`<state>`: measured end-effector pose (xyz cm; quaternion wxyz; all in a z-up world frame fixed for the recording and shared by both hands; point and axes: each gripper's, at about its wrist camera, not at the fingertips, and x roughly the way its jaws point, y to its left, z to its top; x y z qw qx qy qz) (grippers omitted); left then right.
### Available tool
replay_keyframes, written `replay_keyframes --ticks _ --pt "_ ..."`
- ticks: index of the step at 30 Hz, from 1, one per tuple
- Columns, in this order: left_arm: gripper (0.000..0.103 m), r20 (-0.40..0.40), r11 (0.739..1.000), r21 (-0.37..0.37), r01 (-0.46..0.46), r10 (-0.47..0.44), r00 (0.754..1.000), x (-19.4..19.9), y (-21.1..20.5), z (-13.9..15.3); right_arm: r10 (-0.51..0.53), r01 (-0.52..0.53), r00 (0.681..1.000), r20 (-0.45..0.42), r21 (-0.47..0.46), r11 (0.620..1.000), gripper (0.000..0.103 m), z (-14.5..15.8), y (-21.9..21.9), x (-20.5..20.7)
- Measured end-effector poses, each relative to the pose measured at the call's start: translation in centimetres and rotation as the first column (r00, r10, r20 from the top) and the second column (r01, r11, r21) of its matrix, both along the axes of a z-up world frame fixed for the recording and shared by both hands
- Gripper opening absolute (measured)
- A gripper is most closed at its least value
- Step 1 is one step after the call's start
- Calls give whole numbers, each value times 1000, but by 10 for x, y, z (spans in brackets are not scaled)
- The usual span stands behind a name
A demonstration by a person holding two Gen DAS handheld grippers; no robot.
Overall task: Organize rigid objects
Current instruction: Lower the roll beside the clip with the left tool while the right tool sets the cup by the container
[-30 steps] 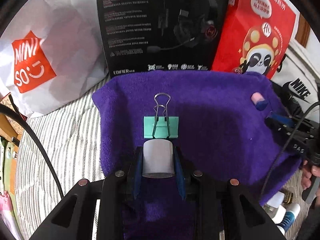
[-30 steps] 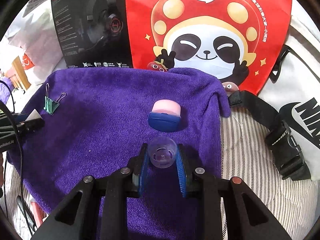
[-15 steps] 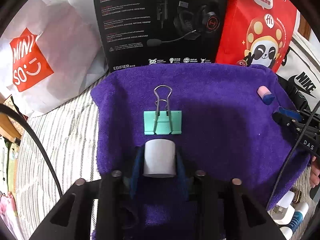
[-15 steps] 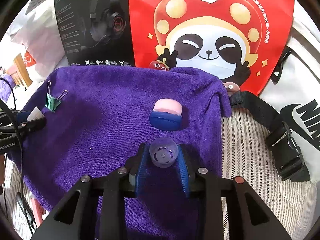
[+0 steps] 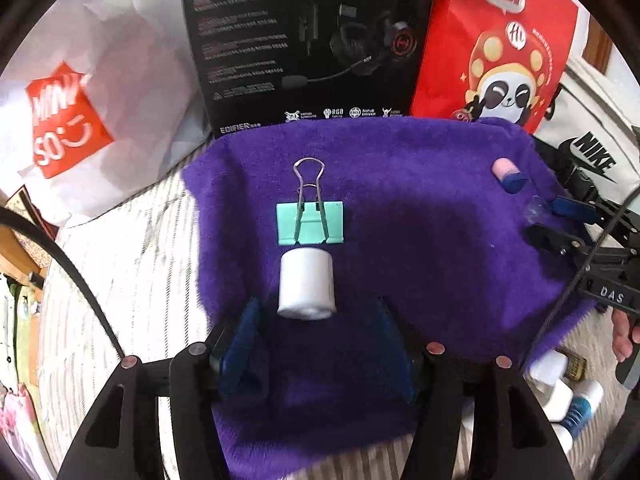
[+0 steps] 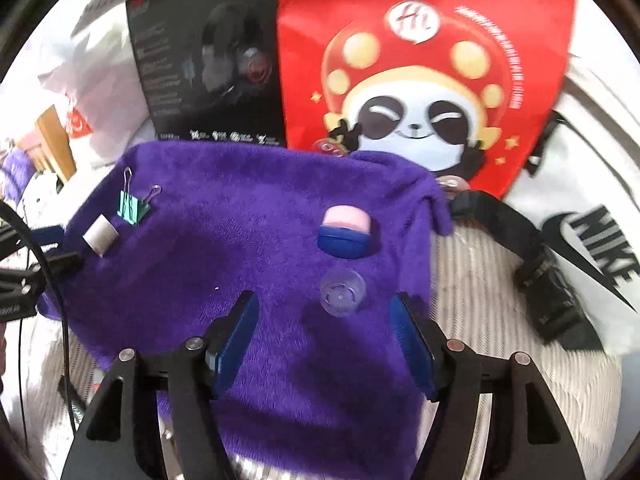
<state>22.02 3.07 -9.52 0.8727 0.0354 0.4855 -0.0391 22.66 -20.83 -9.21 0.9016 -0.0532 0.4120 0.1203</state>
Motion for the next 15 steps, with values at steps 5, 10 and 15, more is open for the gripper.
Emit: replay_keyframes --ticks 5,10,15 --pt "63 38 1000 13 -11 11 999 -33 5 23 -35 34 999 24 43 998 68 20 -13 -34" --pt "63 58 998 -51 45 -42 997 -77 4 27 -59 56 997 52 62 996 73 29 -30 -85" --pt "65 56 982 -82 171 -167 984 -110 -9 9 -76 71 996 38 118 990 73 22 -45 -125"
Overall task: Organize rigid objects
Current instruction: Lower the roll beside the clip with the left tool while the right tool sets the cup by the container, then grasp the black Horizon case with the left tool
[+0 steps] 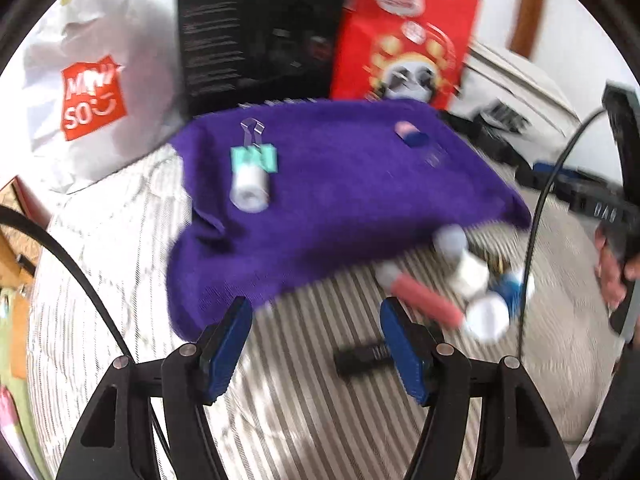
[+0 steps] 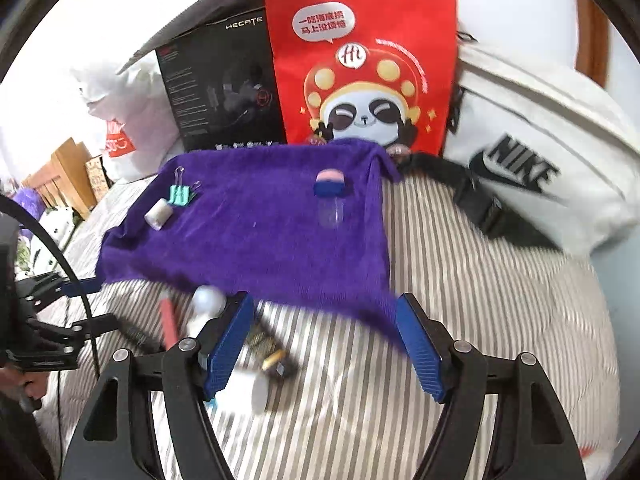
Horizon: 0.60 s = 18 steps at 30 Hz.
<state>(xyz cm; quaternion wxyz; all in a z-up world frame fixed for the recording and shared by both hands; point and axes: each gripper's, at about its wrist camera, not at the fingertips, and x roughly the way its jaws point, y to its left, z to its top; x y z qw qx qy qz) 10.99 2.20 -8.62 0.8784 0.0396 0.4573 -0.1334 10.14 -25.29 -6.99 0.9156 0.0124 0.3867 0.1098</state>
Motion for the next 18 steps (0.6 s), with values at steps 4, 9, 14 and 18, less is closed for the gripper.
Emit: replay_keyframes --ticks 4,9,14,18 --pt "65 11 995 50 85 -85 996 -11 -10 -13 -25 25 1000 -17 -8 1000 73 -10 -5 -18" --pt "67 2 978 98 186 -188 982 -15 -19 -22 -47 47 998 -43 -2 999 73 -22 -11 -32" --pt "70 -22 940 150 306 -306 952 -19 -34 -34 -81 82 994 -78 2 997 73 -37 -18 -36" --pt "69 -2 925 158 345 -349 937 -20 -39 -33 -92 94 991 -97 13 995 73 -43 -18 -36"
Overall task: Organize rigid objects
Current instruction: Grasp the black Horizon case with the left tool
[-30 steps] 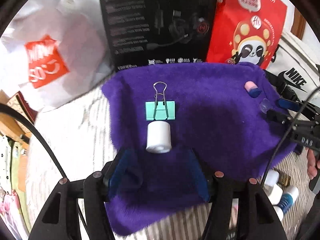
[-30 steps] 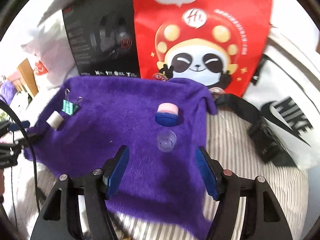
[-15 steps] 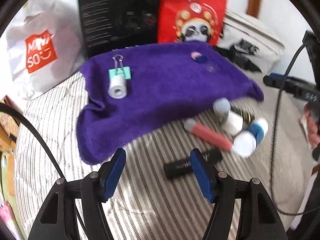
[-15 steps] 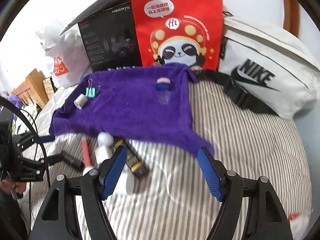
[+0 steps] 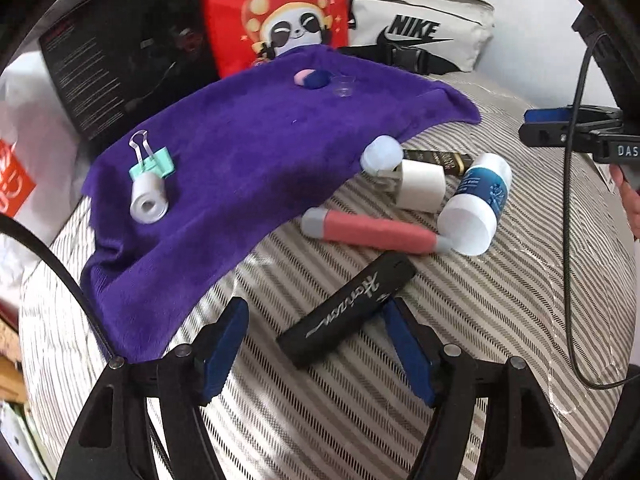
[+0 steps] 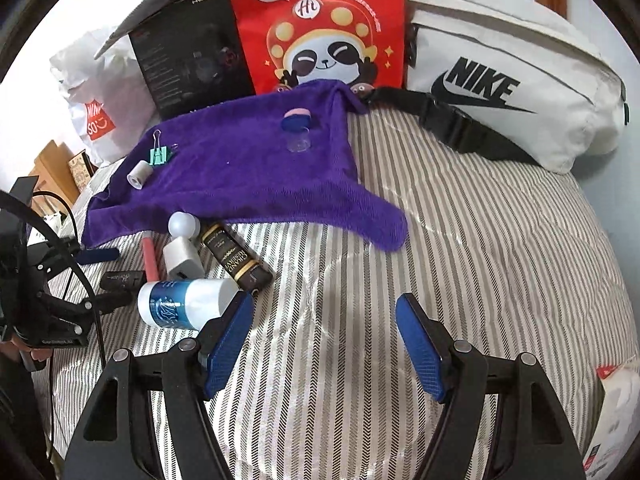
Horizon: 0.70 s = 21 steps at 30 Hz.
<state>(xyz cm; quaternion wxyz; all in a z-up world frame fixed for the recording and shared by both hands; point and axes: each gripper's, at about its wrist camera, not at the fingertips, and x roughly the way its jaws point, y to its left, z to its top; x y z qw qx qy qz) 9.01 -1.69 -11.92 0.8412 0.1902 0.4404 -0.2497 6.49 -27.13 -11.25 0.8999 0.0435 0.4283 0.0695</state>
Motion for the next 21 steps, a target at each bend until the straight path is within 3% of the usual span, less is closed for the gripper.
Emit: replay_keyframes --ticks 2,3,5,8,11,21 --pt "62 -8 1000 -20 13 -13 1000 2 -1 0 3 -3 1000 -6 -2 1000 73 -2 1 0" --pt "47 -27 999 -44 17 -18 999 2 0 0 4 -5 1000 -8 -3 1000 73 -2 2 0" --pt "33 -43 997 -77 7 -10 999 2 1 1 8 -8 1000 -13 -3 1000 73 -4 3 -1" --pt "23 -44 997 -76 -10 6 999 -8 5 1 11 -10 1000 -18 4 1000 73 -5 2 -1" --pt "23 -58 994 -101 -31 25 998 -16 12 1 14 -13 1000 -25 15 1000 73 -8 3 1" --pt "22 -32 995 -76 -64 62 998 -8 -1 0 28 -27 999 -35 32 999 73 -14 8 -5"
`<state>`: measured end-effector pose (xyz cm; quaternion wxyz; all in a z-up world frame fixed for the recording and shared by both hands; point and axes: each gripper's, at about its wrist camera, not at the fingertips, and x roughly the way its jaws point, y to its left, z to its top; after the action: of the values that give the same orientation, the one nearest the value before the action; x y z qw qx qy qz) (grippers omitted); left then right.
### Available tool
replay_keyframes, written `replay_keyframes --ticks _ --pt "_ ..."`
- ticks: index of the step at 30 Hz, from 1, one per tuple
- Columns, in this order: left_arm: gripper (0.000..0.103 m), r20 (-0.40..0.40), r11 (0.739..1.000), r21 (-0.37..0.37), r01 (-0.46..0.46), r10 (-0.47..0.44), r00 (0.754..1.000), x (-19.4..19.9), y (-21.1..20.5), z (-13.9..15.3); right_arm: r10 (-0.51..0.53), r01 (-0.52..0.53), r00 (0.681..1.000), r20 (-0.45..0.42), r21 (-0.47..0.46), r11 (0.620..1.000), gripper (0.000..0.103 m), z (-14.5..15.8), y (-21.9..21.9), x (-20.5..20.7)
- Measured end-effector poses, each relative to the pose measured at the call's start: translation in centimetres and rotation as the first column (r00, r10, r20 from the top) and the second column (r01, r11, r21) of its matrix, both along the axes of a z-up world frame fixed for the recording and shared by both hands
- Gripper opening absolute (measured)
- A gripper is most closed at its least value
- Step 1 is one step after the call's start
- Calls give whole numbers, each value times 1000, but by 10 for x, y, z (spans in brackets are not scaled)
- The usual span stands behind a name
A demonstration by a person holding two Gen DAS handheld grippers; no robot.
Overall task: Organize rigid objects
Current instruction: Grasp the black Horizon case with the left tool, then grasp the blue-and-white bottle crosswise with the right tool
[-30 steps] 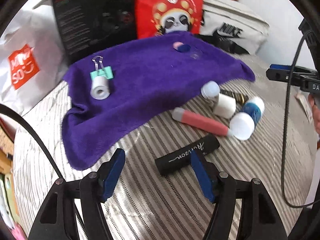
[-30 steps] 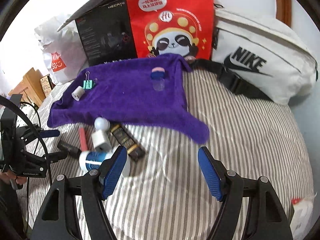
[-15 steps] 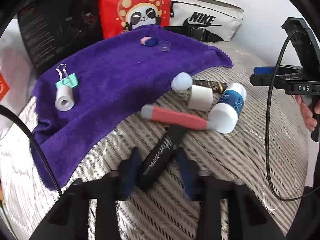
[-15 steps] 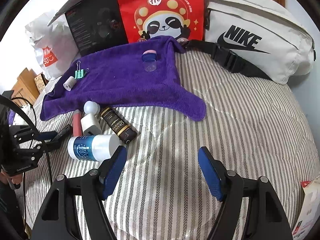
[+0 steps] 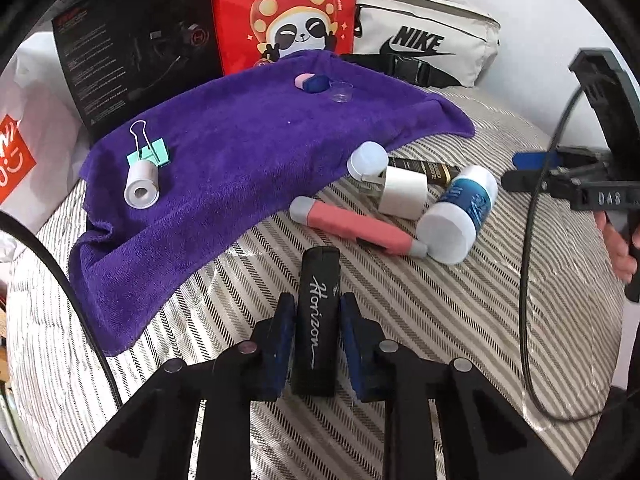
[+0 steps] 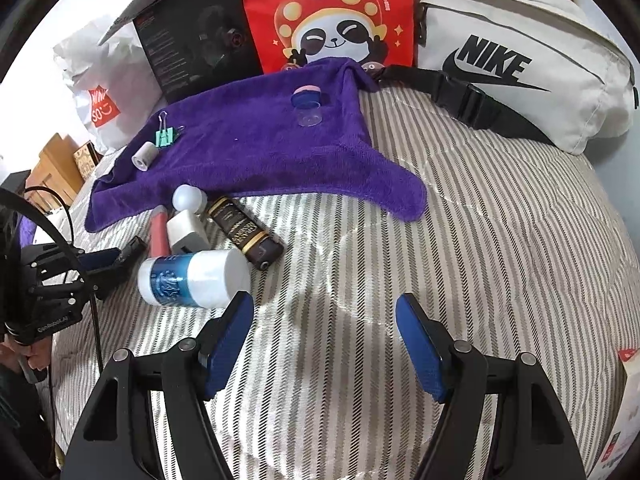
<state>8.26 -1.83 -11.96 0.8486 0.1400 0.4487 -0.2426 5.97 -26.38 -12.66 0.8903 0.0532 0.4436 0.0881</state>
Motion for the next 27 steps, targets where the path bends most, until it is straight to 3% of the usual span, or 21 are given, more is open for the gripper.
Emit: replay_keyframes --ticks 6,10,13,18,27 --pt "21 16 998 5 -56 56 998 -7 7 -1 47 -47 999 13 13 999 73 4 17 -3" --pt "21 25 989 18 -144 144 989 -7 27 -1 89 -90 996 27 63 994 73 9 33 -5" --pt "21 30 976 31 -216 215 976 -5 43 -1 99 -102 994 54 60 993 87 12 47 -7" --pt "21 27 967 -2 -254 254 967 -5 52 -3 75 -79 996 50 76 994 90 10 66 -3" --pt "22 31 958 -43 -283 284 958 -7 53 -4 4 -2 1000 23 -78 997 90 -5 97 7"
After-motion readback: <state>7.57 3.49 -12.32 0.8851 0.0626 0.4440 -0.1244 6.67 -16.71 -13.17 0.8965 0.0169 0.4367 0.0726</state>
